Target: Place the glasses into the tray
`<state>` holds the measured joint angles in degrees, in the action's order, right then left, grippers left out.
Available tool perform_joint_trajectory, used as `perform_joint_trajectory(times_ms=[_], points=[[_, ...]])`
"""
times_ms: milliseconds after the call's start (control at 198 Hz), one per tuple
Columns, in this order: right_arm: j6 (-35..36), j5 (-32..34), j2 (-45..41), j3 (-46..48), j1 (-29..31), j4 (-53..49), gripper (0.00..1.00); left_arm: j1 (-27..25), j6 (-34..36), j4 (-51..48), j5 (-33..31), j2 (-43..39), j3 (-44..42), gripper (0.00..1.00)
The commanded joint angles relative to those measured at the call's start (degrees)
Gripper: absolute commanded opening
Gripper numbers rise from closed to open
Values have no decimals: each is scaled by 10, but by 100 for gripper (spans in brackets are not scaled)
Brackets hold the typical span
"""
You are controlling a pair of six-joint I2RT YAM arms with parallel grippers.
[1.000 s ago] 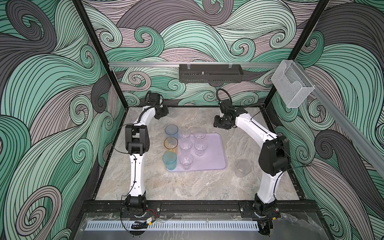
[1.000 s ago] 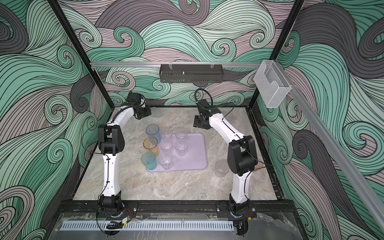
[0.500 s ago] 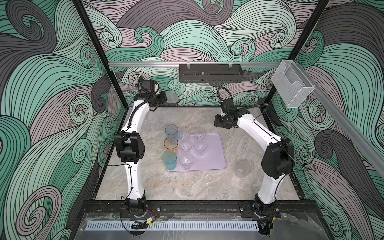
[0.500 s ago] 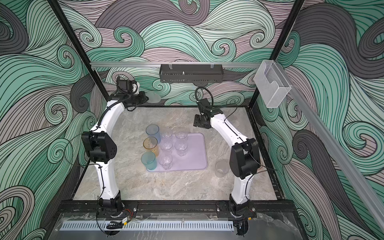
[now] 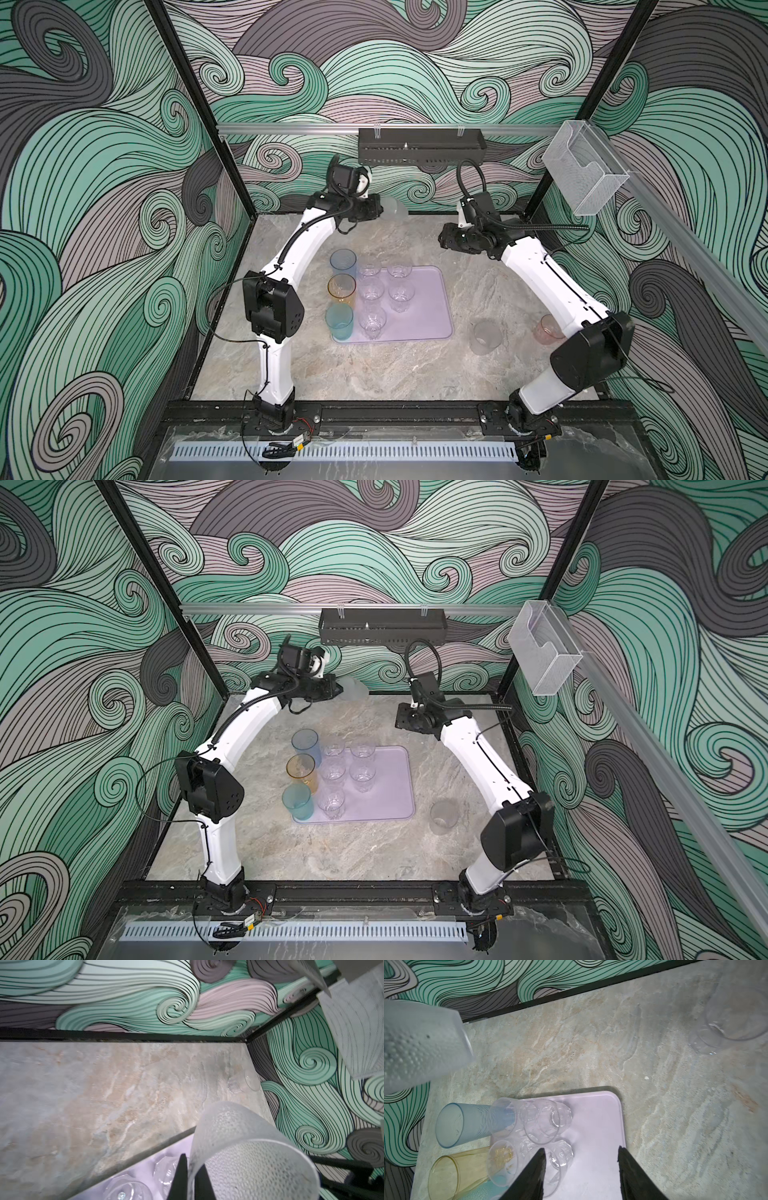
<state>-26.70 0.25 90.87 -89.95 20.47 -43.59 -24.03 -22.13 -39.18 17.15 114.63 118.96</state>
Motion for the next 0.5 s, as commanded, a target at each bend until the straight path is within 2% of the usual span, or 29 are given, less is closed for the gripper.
perform_joint_trajectory(times_ms=[0, 116, 252, 348, 500], points=[[-18, 7, -30, 44, -37, -18, 56, -60, 28, -33, -42, -6, -5, 0], [-37, 18, -75, 91, -82, -18, 56, -113, 42, -41, -76, 26, -4, 0], [-33, 51, -125, 119, -128, -17, 57, -162, 40, -56, -87, 81, 30, 0], [-28, 53, -131, 125, -141, -17, 57, -196, 41, -50, -101, 121, 56, 0], [-26, 50, -117, 136, -146, -15, 57, -235, 49, -89, -112, 202, 144, 0]])
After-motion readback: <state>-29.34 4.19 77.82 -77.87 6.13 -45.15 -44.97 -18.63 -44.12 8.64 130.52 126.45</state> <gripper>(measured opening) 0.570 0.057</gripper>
